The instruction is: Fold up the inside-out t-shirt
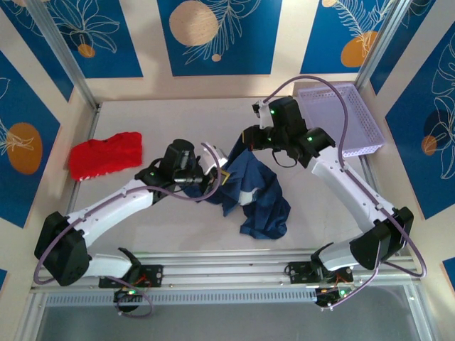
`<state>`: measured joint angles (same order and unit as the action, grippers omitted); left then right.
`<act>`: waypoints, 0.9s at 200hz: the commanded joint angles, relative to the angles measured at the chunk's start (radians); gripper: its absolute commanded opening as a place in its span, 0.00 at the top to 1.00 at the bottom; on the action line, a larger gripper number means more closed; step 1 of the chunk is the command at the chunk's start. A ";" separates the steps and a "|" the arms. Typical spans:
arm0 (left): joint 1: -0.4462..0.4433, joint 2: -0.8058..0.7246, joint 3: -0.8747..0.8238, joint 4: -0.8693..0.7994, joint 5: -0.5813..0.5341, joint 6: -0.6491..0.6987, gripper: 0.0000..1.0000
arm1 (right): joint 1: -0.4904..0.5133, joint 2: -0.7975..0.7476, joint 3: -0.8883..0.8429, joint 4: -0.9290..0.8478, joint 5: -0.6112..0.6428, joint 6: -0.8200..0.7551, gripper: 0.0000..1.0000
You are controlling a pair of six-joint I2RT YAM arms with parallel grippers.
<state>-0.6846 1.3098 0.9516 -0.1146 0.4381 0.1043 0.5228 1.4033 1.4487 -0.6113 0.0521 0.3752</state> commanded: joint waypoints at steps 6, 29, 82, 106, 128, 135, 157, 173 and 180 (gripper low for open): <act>0.002 -0.028 -0.014 -0.028 0.013 0.016 1.00 | -0.007 0.014 0.040 0.010 0.000 0.017 1.00; 0.002 -0.042 -0.024 0.001 0.000 -0.009 1.00 | -0.002 0.031 0.039 -0.002 -0.009 0.010 1.00; 0.038 -0.064 -0.065 0.065 -0.057 -0.199 1.00 | -0.010 0.043 0.070 -0.066 -0.114 -0.041 0.63; 0.082 -0.091 -0.094 0.055 -0.066 -0.301 1.00 | -0.027 -0.005 0.056 -0.051 -0.235 -0.045 0.53; 0.118 -0.135 -0.133 0.070 -0.074 -0.374 1.00 | -0.062 -0.060 -0.010 -0.022 -0.277 -0.027 0.45; 0.126 -0.147 -0.141 0.073 -0.079 -0.386 1.00 | -0.082 -0.072 -0.048 -0.017 -0.264 -0.017 0.45; 0.146 -0.162 -0.143 0.063 -0.105 -0.409 1.00 | -0.138 -0.077 -0.170 -0.052 -0.131 0.021 0.43; 0.155 -0.160 -0.129 0.044 -0.141 -0.423 1.00 | -0.128 -0.075 -0.268 -0.070 -0.004 0.038 0.40; 0.159 -0.158 -0.121 0.035 -0.156 -0.427 1.00 | -0.124 -0.073 -0.307 -0.068 0.030 0.050 0.40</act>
<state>-0.5465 1.1641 0.8162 -0.0715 0.3389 -0.2695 0.3882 1.3071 1.2694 -0.6212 -0.0704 0.3794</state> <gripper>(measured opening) 0.040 0.599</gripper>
